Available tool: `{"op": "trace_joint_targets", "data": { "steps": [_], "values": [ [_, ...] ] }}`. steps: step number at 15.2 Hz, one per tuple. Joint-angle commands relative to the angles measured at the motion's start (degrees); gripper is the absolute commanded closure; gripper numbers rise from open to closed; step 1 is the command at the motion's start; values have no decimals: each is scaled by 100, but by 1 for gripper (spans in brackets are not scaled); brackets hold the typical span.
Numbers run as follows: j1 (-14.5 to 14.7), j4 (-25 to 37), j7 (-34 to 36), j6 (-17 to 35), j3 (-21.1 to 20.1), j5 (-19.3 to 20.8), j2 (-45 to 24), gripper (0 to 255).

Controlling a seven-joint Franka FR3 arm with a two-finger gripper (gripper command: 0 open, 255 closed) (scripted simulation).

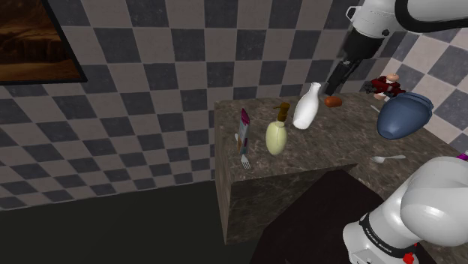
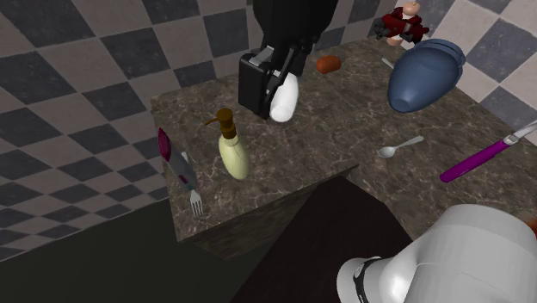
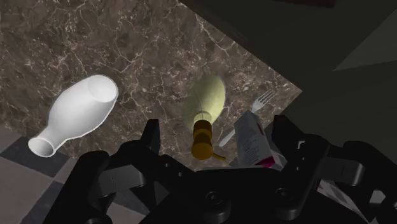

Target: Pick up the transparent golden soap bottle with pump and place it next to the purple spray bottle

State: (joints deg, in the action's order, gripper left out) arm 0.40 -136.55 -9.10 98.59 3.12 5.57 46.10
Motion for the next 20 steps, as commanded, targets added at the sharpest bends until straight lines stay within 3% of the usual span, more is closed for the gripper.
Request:
{"op": "trace_joint_targets", "data": {
  "steps": [1, 16, 20],
  "values": [
    [0, 0, 0, 0, 0, 0, 0, 0],
    [338, 884, -780, 1645, 360, -268, -3299, 0],
    [332, 664, -784, 1960, 370, -271, -3395, 0]
  ]
}}
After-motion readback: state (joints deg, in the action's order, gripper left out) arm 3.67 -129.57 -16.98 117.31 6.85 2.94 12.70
